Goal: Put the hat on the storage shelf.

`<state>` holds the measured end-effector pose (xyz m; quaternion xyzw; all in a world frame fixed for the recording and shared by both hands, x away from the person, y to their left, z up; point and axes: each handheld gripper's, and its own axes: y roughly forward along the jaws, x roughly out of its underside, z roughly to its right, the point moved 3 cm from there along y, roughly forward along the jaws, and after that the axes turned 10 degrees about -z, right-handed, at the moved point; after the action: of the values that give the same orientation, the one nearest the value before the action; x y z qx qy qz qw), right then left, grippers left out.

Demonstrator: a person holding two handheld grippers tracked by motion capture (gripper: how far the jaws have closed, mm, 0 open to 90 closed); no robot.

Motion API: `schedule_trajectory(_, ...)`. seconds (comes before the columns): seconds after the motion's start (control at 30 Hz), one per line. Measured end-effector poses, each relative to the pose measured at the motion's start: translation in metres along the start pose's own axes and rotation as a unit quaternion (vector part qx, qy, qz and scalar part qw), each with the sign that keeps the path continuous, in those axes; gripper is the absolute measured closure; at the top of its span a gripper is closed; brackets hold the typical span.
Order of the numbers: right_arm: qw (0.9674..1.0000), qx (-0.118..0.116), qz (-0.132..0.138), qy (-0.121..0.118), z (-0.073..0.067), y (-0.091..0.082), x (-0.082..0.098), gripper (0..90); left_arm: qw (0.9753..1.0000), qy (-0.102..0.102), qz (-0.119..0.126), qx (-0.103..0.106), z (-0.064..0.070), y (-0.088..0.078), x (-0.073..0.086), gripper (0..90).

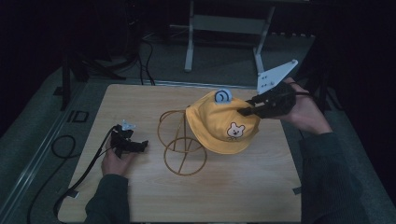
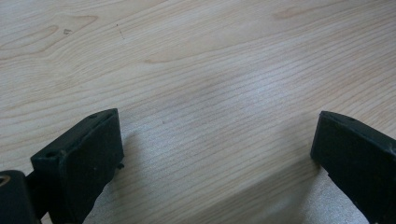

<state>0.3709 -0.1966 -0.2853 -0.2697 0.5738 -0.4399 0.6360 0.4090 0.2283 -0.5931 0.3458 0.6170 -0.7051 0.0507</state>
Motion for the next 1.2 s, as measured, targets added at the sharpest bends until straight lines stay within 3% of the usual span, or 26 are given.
schedule_trajectory(0.37, 0.9999, 0.0, -0.008, -0.011, 0.005, 0.0, -0.026, 77.2, 1.0, 0.0, 0.001, 0.0, 0.0, 0.0, 0.0, 2.2)
schedule_trajectory(0.67, 0.9997, -0.006, -0.014, -0.019, 0.009, 0.01, -0.046, 77.1, 1.0, 0.0, 0.001, 0.0, 0.0, 0.0, 0.0, 2.2)
schedule_trajectory(1.2, 0.9985, -0.008, -0.036, -0.039, 0.004, 0.018, -0.075, 77.0, 1.0, -0.002, 0.002, 0.0, 0.0, 0.0, 0.0, 2.1)
